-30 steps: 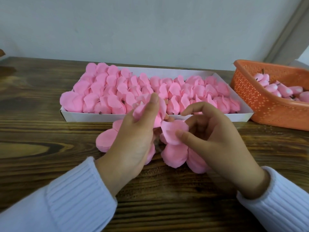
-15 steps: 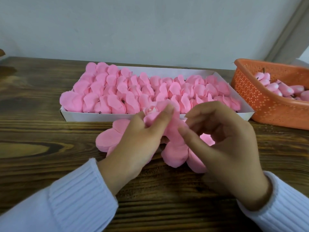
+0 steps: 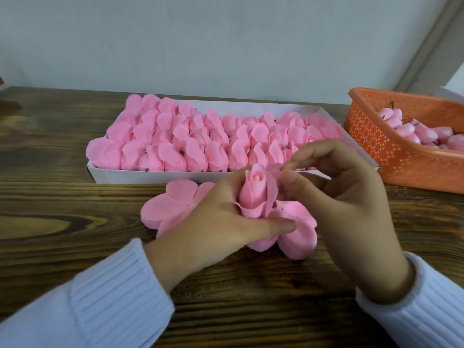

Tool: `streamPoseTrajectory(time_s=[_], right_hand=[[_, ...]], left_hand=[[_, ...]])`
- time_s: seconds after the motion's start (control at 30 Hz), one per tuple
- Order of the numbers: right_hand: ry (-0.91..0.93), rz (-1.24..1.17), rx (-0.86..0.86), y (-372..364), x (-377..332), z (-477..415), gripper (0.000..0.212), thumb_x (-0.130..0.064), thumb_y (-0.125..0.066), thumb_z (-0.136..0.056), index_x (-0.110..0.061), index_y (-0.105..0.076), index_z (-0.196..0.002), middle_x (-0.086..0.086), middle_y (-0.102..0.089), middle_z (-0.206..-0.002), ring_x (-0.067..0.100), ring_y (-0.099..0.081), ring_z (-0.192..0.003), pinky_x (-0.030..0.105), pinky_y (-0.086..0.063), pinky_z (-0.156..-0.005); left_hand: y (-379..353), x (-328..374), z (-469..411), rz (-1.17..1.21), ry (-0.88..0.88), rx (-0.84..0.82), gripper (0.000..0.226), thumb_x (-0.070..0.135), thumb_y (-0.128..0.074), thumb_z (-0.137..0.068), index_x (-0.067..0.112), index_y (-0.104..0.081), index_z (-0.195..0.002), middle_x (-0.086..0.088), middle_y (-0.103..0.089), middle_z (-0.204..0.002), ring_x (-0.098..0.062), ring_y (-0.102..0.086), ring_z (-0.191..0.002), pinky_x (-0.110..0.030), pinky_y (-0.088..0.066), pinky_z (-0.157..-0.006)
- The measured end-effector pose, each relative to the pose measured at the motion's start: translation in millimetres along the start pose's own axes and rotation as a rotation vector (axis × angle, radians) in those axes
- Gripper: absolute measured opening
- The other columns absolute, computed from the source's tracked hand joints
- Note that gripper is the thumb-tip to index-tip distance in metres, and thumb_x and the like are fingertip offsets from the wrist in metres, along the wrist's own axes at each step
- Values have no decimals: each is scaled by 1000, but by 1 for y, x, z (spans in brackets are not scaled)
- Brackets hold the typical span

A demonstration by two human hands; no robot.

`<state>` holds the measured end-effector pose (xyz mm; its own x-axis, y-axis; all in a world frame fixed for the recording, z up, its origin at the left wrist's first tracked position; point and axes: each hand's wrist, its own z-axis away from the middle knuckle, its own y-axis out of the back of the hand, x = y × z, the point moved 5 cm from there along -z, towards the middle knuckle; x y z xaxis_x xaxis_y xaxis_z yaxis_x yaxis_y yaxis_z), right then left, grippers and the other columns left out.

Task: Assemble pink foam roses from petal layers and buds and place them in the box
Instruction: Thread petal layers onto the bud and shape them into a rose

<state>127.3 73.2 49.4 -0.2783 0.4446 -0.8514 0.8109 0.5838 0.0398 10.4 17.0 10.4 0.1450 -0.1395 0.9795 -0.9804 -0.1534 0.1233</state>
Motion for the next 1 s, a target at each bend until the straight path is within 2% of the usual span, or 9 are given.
streamPoseTrajectory(time_s=[0.07,0.17,0.27,0.4,0.53,0.63,0.7,0.87,1.0], right_hand=[[68,71,-5,-1,-5,0,13,0,-63,-83,-10,-61,-91,-3,-66,-82,11,-66,-70,23,-53,-65],[255,341,-117,-6,-14,4,20,-15,-55,-90,-19,-62,-108,3,-62,-106,17,-59,-102,30,-48,-83],[306,502,-240,-13,-11,8,26,-27,-52,-91,-25,-60,-115,8,-51,-128,23,-48,-124,36,-44,-95],[233,472,-332,-18,-4,9,26,-30,-52,-89,-23,-63,-112,7,-48,-136,27,-48,-125,43,-44,-97],[148,262,-386,-19,-2,7,29,-25,-50,-90,-18,-63,-115,0,-54,-133,18,-45,-131,33,-40,-104],[-21,-34,-285,-14,7,5,35,-23,-49,-90,-19,-53,-125,0,-59,-127,12,-52,-124,32,-45,-100],[-207,-208,-168,-9,19,3,28,-18,-49,-88,-14,-57,-115,6,-63,-112,17,-59,-112,33,-48,-93],[-441,-185,-236,-15,35,6,18,-3,-60,-87,-6,-55,-105,13,-64,-83,25,-59,-78,33,-48,-72],[-492,-200,-261,-19,29,8,14,1,-53,-92,-7,-52,-104,7,-61,-60,14,-57,-52,21,-42,-44]], left_hand=[[1,1,1,-2,4,17,45,13,-82,-72,19,-64,-113,2,-73,-102,-14,-68,-102,-40,-53,-92],[4,1,1,-7,0,71,35,15,-82,-73,24,-65,-103,3,-74,-93,-12,-69,-94,-36,-55,-86],[4,2,2,-25,-26,94,27,15,-79,-71,28,-62,-87,10,-70,-74,-4,-68,-77,-23,-54,-68],[3,3,6,46,-23,71,44,-3,-76,-70,32,-54,-83,22,-67,-67,8,-64,-67,-8,-49,-60],[0,10,3,-25,-121,50,30,4,-79,-68,19,-56,-81,7,-64,-71,-4,-65,-72,-18,-52,-62],[2,14,5,42,-160,79,28,9,-80,-69,28,-60,-75,12,-64,-66,-4,-64,-67,-20,-51,-63],[4,19,7,43,-223,127,28,5,-80,-70,25,-60,-70,13,-63,-65,0,-60,-62,-15,-49,-60],[5,20,8,180,-278,163,14,14,-77,-68,14,-63,-71,6,-65,-71,-11,-67,-70,-23,-54,-65],[7,16,7,261,-253,175,13,15,-74,-73,8,-63,-73,0,-65,-65,-14,-65,-61,-26,-53,-60]])
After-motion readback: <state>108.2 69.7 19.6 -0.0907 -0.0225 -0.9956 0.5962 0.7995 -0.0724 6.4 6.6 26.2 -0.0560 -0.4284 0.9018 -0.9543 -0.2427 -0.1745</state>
